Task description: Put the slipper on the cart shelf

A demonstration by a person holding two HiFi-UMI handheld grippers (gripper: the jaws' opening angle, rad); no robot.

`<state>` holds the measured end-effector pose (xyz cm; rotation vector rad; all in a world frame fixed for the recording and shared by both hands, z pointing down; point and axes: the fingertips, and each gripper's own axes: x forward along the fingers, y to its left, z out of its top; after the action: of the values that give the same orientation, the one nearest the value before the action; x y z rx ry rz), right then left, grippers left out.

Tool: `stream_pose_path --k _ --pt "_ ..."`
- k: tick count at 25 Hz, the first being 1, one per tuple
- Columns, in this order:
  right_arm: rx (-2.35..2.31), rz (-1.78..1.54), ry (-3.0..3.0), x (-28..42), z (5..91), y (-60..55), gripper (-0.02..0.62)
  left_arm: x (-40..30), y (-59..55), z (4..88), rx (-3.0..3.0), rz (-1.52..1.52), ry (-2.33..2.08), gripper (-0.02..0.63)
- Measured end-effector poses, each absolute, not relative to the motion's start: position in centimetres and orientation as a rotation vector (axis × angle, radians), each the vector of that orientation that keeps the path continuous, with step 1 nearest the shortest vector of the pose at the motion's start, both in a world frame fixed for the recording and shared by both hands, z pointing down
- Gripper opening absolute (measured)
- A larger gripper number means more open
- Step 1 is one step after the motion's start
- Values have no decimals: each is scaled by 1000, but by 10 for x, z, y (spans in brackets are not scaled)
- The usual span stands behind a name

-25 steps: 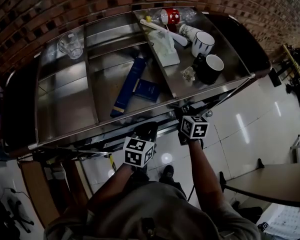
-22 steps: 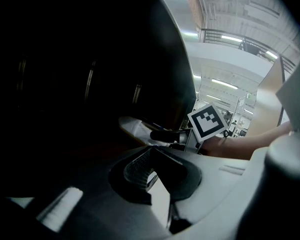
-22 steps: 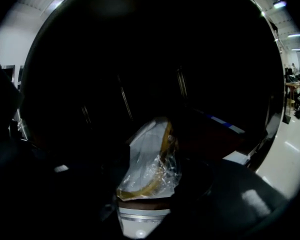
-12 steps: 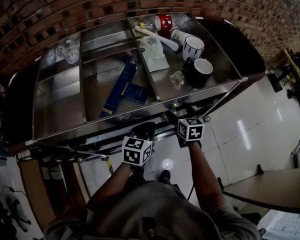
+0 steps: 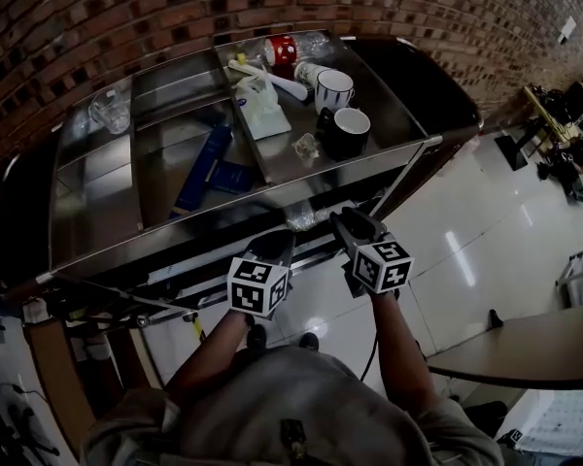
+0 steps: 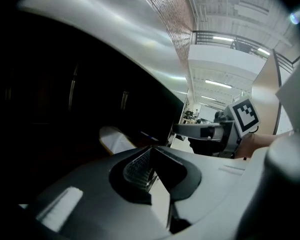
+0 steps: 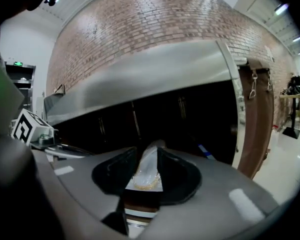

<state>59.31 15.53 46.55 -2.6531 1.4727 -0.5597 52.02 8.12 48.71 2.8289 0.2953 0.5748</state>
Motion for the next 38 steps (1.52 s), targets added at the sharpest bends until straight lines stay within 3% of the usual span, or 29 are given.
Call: stream_pose_path --k 7,38 --pt "-2634 -410 1473 575 422 174 0 519 105 466 2861 540 353 8" --pt "-2620 -292 1558 567 386 176 0 523 117 433 2889 469 390 8"
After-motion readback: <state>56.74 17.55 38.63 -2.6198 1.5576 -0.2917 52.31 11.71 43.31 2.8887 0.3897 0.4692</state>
